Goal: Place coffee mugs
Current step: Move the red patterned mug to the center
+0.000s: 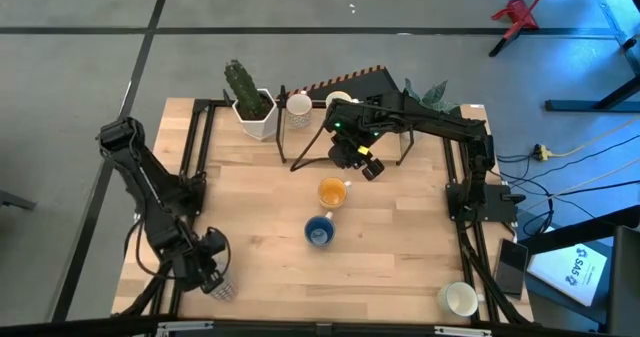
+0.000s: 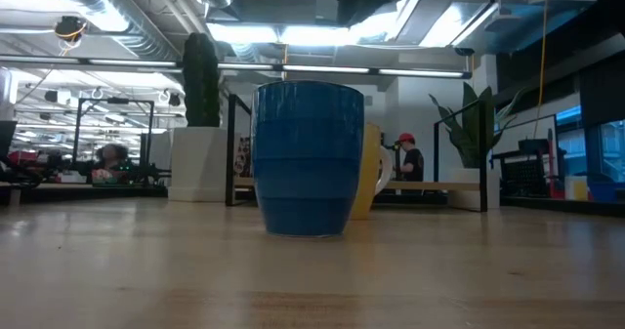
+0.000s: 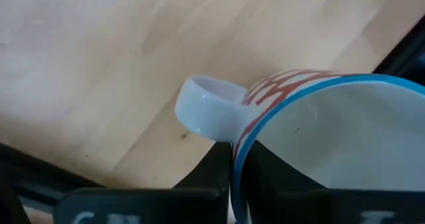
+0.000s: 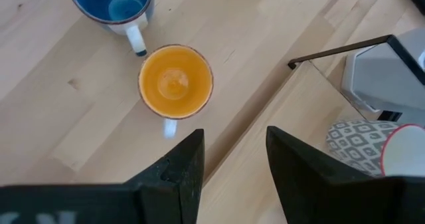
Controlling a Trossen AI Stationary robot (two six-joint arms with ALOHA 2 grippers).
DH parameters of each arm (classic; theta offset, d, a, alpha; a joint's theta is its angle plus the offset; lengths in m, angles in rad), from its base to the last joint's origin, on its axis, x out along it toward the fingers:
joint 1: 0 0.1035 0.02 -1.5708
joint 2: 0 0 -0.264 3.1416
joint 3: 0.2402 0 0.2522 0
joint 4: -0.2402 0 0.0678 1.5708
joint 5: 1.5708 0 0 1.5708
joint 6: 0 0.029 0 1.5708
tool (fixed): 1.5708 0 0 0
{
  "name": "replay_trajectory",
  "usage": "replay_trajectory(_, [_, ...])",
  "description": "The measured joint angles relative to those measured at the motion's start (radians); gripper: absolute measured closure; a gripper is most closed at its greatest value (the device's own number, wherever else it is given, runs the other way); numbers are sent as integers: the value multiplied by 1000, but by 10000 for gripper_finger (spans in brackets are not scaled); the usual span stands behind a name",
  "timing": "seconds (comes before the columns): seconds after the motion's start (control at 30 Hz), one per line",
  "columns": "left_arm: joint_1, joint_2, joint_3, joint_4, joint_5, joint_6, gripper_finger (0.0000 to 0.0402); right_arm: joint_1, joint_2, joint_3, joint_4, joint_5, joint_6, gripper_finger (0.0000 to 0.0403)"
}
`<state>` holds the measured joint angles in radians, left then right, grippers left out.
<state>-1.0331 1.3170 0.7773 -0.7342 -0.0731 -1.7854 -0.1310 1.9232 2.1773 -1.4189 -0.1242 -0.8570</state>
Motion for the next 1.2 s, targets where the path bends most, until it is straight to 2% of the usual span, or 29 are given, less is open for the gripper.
replay_trajectory(0.2, [96,2,-2,-5,-12,93,385,0,0,0,-3,0,-3,252])
replay_trajectory(0.4, [261,0,-1,-64,-91,213,385,0,0,0,-14,0,-3,252])
replay_trajectory(0.67, [600,5,23,-84,-196,579,385,0,-2,0,-66,1,11,252])
replay_trajectory(0.9, [874,11,80,-67,-258,939,385,0,-63,0,-74,4,80,252])
replay_trajectory(1.07, [976,8,114,6,-219,1102,385,9,-114,1,-77,69,147,252])
replay_trajectory(1.2, [1020,13,122,39,-202,1168,385,23,-139,1,-79,118,180,252])
